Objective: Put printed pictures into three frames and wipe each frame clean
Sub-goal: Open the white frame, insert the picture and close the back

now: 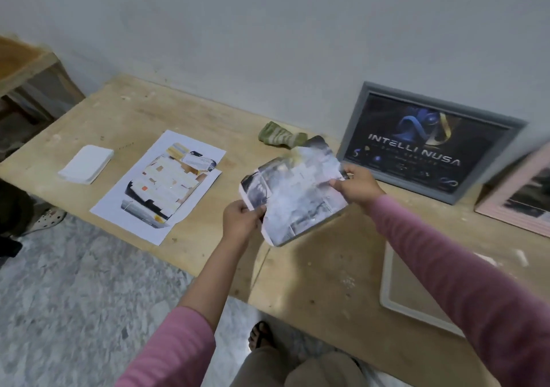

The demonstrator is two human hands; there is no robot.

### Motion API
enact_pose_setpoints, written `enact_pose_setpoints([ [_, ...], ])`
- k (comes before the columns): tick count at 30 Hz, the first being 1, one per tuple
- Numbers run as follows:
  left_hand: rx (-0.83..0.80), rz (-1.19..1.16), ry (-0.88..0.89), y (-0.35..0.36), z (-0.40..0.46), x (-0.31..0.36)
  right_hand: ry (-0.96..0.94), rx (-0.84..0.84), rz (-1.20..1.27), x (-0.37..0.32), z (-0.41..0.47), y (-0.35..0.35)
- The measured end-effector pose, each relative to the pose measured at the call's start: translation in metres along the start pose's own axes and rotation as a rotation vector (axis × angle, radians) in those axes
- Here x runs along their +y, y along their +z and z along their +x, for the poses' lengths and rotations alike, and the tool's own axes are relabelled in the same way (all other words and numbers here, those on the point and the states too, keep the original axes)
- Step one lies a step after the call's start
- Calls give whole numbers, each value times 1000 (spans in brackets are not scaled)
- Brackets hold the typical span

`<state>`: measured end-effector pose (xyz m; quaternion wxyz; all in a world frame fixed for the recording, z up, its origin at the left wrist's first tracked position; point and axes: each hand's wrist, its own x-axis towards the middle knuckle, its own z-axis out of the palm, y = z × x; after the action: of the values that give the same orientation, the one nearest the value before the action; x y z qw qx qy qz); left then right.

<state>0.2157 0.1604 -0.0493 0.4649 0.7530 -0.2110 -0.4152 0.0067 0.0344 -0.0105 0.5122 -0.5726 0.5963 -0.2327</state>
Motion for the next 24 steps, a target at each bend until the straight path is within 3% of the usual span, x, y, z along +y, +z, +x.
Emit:
enact_pose_setpoints([
  [6, -135, 85, 121, 90, -32, 10, 49, 224, 174, 54, -53, -96],
  [13, -310, 250, 277, 182, -84, -7, 24, 473, 59, 127, -131, -178],
  [20, -409, 522, 418, 226, -127, -33, 150, 590, -63, 186, -184, -208],
  [24, -310, 555, 426, 232, -141, -36, 251, 547, -53, 208, -191, -202],
])
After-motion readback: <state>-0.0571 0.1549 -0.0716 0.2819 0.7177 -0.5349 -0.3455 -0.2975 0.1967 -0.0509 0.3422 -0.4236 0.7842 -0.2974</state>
